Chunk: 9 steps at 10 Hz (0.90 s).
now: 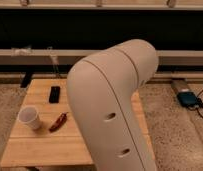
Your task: Wipe the white sponge on the table
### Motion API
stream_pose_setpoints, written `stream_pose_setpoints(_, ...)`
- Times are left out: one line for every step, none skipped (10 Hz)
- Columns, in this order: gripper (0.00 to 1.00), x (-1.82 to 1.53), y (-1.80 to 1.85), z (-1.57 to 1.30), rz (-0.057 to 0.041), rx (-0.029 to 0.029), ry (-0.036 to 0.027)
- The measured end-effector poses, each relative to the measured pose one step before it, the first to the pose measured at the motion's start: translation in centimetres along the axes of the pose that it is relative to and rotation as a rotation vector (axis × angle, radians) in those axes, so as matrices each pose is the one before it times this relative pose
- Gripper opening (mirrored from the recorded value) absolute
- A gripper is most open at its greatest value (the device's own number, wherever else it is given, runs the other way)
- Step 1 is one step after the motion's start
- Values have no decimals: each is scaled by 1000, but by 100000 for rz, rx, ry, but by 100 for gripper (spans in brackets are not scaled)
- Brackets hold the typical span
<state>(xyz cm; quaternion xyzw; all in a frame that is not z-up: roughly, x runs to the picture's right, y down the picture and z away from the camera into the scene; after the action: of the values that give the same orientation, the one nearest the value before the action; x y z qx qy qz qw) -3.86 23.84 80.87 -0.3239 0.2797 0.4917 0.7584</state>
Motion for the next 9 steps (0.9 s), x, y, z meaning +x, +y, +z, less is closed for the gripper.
stream_pose_setpoints(11, -278, 762, -274, -503, -1065, -878)
stream_pose_setpoints(20, -348, 553, -328, -1036, -1373, -877)
stream_pose_setpoints(31, -597, 961, -591, -2438, -2035, -1407)
stream_pose_setpoints(42, -510, 725, -677, -2267, -1362, -1355)
stream_pose_setpoints(52, -335, 239, -536, -1622, -875, -837)
stream_pose_setpoints(60, -246, 216, -373, -1246, -824, -510)
stream_pose_setpoints(70, -283, 267, -166, -1481, -965, -322)
stream_pose_setpoints(78, -242, 274, 54, -1389, -706, 41)
stream_pose_setpoints(80, -212, 237, -17, -1051, -387, -63)
